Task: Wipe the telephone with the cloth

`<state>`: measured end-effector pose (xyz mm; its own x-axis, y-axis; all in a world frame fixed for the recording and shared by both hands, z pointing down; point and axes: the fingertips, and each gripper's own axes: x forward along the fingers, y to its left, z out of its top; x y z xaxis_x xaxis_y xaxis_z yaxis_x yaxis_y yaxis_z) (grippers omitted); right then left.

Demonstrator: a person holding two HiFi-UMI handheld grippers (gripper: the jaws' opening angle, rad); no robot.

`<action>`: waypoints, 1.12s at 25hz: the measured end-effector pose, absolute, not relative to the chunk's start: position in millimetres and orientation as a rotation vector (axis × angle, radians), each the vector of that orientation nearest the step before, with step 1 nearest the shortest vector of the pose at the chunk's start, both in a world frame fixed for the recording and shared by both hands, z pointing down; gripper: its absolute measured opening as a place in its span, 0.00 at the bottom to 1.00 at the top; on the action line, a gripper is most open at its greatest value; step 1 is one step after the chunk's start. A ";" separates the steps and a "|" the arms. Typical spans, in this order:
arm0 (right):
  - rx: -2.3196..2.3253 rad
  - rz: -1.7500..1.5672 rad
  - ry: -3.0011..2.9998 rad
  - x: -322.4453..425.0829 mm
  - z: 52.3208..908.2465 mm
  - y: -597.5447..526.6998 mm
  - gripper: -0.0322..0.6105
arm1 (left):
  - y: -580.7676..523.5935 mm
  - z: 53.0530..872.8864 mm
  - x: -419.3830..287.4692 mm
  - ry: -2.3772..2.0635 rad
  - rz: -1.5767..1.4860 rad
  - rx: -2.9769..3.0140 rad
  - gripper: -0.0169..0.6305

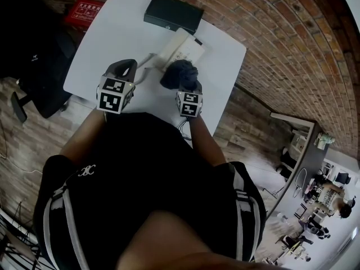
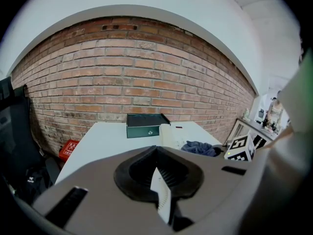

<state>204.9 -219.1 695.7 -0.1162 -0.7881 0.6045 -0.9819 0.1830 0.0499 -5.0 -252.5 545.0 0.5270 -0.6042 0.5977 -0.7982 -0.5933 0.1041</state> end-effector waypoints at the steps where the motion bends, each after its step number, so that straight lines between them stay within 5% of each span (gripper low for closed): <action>1: 1.649 0.503 -1.962 203.6 695.1 -217.9 0.15 | -252.2 544.4 -5.4 -1.158 0.732 2.405 0.02; 28: 1.332 0.565 -2.058 148.6 713.0 -173.0 0.15 | -250.5 547.0 -5.1 -1.155 0.750 2.403 0.02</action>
<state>148.6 -173.0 713.0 -0.3031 -0.6527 0.6944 -0.9156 0.4014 -0.0223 -5.1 -250.5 547.0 0.5228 -0.6003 0.6053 -0.7971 -0.5959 0.0975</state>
